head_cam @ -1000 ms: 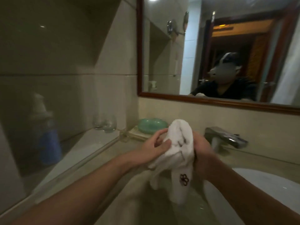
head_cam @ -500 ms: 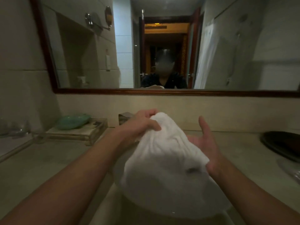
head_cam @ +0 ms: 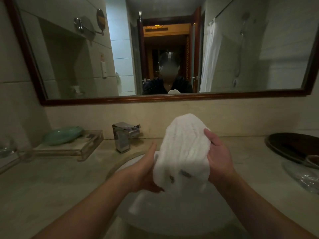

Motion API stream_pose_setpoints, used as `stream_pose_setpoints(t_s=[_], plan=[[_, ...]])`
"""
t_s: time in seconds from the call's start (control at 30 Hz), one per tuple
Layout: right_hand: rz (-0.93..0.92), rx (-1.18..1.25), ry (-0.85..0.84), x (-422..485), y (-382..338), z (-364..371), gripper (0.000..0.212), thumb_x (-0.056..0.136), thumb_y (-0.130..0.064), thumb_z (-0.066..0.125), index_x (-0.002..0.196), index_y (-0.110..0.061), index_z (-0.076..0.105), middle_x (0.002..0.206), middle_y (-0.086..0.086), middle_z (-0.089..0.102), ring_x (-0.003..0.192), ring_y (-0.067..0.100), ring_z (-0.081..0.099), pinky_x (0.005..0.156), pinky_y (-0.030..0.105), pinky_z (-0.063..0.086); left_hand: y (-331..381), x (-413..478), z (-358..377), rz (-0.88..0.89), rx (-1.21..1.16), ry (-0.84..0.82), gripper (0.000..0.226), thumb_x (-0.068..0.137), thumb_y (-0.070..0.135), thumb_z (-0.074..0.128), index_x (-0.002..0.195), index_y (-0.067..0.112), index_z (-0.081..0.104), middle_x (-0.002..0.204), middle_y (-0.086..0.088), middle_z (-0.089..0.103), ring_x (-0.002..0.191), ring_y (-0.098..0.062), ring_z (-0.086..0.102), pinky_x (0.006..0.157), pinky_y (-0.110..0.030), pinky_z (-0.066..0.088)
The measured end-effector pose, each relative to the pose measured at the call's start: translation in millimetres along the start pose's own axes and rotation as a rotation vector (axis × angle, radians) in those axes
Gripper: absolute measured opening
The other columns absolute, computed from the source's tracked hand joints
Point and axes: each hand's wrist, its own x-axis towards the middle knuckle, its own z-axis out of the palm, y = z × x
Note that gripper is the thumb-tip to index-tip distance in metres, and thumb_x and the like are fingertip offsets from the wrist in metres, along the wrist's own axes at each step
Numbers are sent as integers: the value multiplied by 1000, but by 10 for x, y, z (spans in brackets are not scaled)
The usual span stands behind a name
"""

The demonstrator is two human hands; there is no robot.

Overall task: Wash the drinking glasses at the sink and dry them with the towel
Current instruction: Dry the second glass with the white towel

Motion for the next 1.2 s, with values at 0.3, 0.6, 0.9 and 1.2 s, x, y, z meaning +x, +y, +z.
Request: stream_pose_setpoints(t_s=[0.3,0.6,0.9,1.2], plan=[[103,-93,145,213,-55,-143,68,101,-55,42,143,-2,49,143,26,54,132,45,52,118,55,29,-46,112,-240,324,-13,320,38,103,46,56,135,26,64,126,-13,70,110,-29,69,76,-36,58],[-204,-1243,664,386,-146,-344,31,90,-40,73,86,-10,75,92,12,77,82,23,73,84,44,60,112,211,-737,311,122,520,65,96,57,63,126,-1,57,115,-15,67,101,-30,67,82,-38,59],[-447,-1331,706,418,-41,-611,21,78,-41,83,80,-21,80,73,-5,76,75,17,73,64,35,60,178,41,-882,259,598,505,44,78,49,86,88,11,66,75,4,69,65,-5,64,44,-14,43],[-511,-1160,713,398,1,-720,23,86,-39,77,97,-19,78,87,-3,78,85,18,74,73,40,63,145,47,-835,153,1020,568,70,60,52,95,105,14,57,97,-1,60,82,-12,56,66,-29,49]])
